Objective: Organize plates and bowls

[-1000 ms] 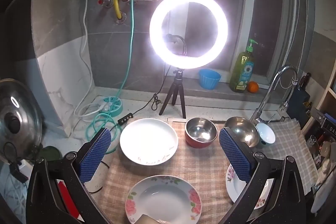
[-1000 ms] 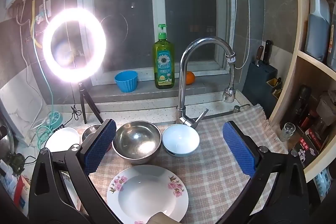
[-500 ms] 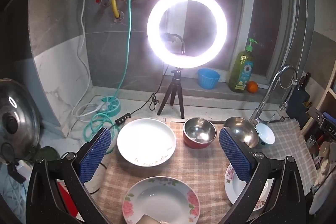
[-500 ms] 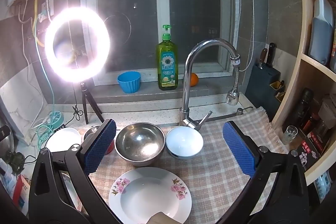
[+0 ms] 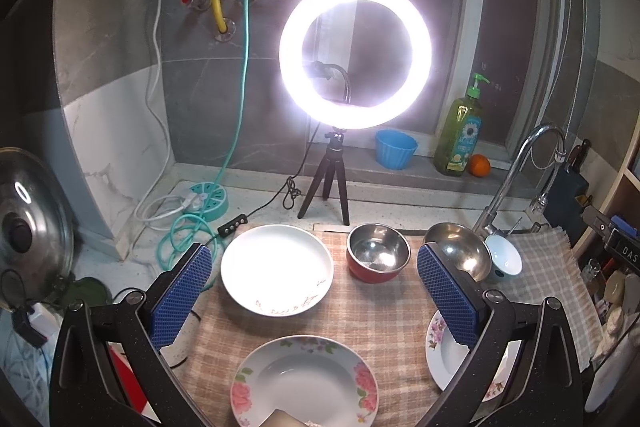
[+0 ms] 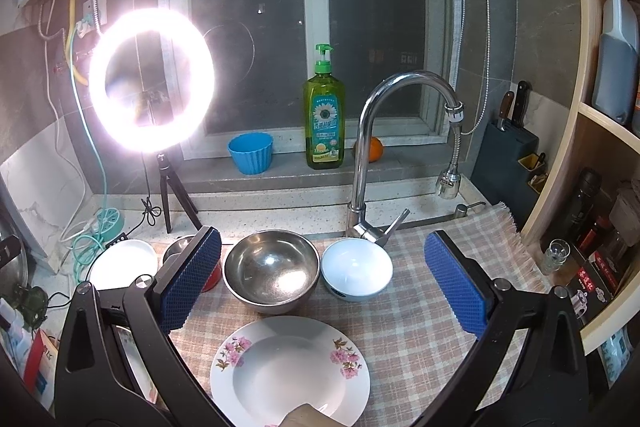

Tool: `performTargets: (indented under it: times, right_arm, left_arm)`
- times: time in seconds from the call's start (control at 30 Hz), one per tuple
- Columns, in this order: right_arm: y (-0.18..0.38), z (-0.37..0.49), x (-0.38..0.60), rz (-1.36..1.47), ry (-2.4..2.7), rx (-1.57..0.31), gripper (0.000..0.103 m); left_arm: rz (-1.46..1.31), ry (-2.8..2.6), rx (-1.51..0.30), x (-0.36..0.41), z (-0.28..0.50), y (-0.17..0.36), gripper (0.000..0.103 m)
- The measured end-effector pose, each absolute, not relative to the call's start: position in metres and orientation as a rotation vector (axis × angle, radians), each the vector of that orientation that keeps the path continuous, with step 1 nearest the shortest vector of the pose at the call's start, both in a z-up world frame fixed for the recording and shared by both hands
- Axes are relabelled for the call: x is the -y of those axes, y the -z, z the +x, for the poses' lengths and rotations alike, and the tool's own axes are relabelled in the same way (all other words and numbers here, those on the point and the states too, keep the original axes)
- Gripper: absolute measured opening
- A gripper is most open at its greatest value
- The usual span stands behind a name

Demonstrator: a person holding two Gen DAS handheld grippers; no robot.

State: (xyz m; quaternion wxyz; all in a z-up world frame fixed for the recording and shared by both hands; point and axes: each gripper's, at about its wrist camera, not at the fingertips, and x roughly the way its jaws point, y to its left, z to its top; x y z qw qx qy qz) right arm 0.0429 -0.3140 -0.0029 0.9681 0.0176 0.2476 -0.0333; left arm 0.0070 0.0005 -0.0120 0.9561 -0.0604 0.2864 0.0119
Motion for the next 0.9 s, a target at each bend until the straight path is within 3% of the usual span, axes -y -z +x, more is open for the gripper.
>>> performTargets:
  times: [0.9]
  right_arm:
    - [0.0027,0.044,0.3133,0.032,0.067,-0.5,0.103]
  left_arm:
    - [-0.121,-0.02,-0.588,-0.0005,0.0082,0.012,0.102]
